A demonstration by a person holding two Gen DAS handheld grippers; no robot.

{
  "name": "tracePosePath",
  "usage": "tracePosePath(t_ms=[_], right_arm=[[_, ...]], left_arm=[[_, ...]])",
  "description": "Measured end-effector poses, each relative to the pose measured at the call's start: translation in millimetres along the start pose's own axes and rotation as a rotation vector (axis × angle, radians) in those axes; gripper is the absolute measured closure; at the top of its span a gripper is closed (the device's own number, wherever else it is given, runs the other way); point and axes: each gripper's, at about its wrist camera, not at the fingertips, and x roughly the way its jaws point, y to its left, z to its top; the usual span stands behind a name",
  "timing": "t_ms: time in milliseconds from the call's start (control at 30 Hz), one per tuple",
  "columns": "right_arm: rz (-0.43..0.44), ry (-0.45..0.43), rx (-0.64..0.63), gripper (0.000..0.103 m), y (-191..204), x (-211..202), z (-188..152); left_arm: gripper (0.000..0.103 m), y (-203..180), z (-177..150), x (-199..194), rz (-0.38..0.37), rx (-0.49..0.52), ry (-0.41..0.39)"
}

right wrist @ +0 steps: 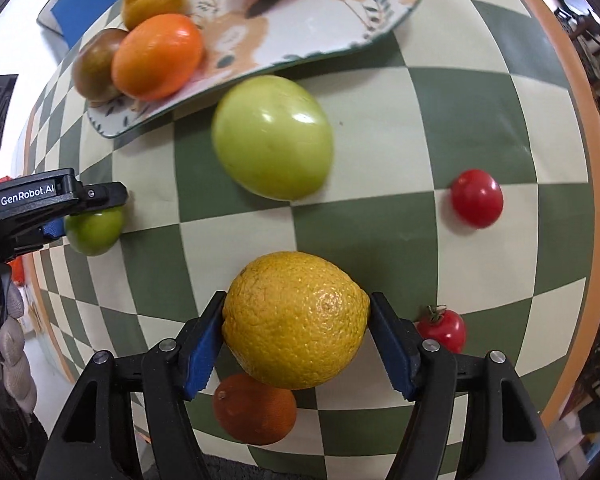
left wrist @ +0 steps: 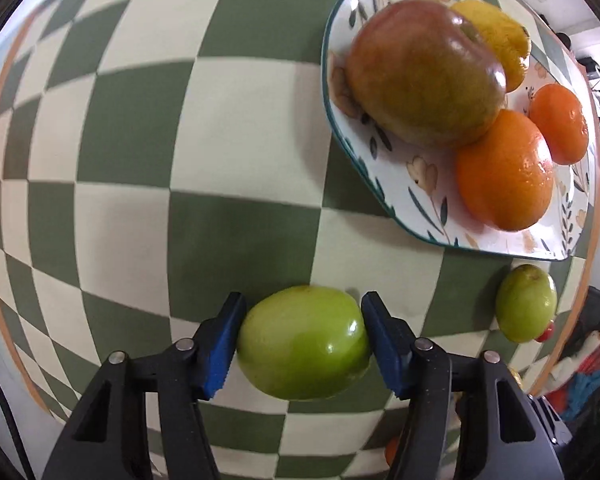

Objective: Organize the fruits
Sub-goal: 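Grasp the yellow grapefruit with the right tool while the left grasps a green apple, then place the grapefruit on the plate with the right tool while the left places the green apple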

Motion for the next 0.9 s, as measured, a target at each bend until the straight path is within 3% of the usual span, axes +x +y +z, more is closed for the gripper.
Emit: tracePosePath(t_ms=[267,333,567,733,800,900], right_arm=[[0.036,0.008,0.013,0.031,-6,10,1],[0.047,0.013,0.016,0.031,-9,10,3],[0.050,0.005,-0.016,0.032,-8,-1,4],[0.173,-0.056,0.038,0.032,-24,-41,13],[0.230,-0.097,0.072,0.032,-35,-64,31],[0.292,-0.147,0.095,0.032,-52,-92,72]], left_arm=[[0.046,-38,-67,16,0.053,0.167,0.008],[0.046,-45,-77,17,0.082,0.189,-0.028],[0.047,-43,-87,17,0.050,0.158,-0.032],[0.048,-60,-80,-21,-0.063,0.127,-0.086],[0.055,-74,-69,-41,-0.135,0.105,-0.109],[0.055,-91,-35,-57,-0.308,0.021,-0.060]])
